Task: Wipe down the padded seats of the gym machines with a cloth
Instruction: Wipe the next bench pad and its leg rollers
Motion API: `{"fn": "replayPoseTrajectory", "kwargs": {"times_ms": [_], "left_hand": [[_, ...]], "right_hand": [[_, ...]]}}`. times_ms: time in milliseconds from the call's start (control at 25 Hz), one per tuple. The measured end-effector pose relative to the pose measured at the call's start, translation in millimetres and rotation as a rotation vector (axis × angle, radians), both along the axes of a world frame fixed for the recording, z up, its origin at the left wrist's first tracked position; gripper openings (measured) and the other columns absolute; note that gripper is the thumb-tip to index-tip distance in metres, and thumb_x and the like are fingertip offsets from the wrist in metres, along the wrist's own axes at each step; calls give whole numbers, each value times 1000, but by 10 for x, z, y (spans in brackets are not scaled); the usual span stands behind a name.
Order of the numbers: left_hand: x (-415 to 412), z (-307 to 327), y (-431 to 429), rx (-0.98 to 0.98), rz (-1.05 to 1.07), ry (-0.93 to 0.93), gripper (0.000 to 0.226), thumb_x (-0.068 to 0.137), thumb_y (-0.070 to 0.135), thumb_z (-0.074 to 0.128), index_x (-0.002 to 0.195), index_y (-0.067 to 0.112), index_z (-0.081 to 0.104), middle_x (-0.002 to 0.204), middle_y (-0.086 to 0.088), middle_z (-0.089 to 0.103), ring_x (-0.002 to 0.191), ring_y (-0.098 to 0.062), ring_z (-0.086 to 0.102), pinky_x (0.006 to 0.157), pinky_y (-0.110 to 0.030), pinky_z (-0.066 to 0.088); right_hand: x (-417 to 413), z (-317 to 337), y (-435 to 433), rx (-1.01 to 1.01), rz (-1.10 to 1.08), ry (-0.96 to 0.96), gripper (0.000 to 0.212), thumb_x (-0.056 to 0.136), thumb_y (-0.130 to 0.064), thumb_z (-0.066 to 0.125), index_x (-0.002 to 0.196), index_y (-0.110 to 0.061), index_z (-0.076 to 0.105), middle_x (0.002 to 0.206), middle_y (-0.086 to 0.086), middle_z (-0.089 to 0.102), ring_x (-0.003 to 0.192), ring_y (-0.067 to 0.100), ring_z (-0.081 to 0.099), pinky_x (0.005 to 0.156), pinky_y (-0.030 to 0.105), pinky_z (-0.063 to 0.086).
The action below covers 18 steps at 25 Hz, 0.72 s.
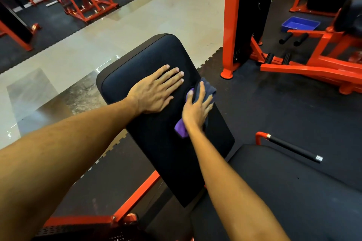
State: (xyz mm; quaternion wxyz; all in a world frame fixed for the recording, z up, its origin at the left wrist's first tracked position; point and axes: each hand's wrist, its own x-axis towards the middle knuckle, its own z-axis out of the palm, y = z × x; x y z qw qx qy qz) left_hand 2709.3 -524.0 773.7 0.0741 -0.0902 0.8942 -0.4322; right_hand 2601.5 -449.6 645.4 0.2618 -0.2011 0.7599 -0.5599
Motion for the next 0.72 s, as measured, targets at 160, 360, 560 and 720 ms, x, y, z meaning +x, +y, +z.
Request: {"fn": "replayPoseTrajectory", "kwargs": {"times_ms": [160,360,560,720], "left_hand": [[0,5,15,10,21,-4,68,106,45,5,161,6,1,168,-18,0,156,-33,-3,126,-50,1],[14,9,15,3,21,-6,68,105,45,4,161,6,-3,168,-17,-2,156,-33,-3,126,-50,1],[-7,-29,42,19,7,9,67,106,44,4,161,6,-1,169,-16,-1,156,-34,-2,126,-50,0],[1,-9,23,4,7,7,67,106,43,4,161,6,1,169,-16,0,156,-34,-1,126,-51,-1]], "right_hand": [[312,-6,125,-23,82,82,58,105,-54,38,159,-47,18,171,12,5,157,35,-3,126,52,6],[-300,127,-161,-39,18,102,52,104,-60,37,154,-49,29,168,8,18,154,37,15,122,55,22],[-617,-394,19,9,-39,137,49,101,-63,36,145,-43,42,152,0,41,136,36,41,105,49,41],[-912,-550,28,186,10,-99,56,97,-67,34,141,-37,50,147,1,47,133,36,45,108,49,38]]}}
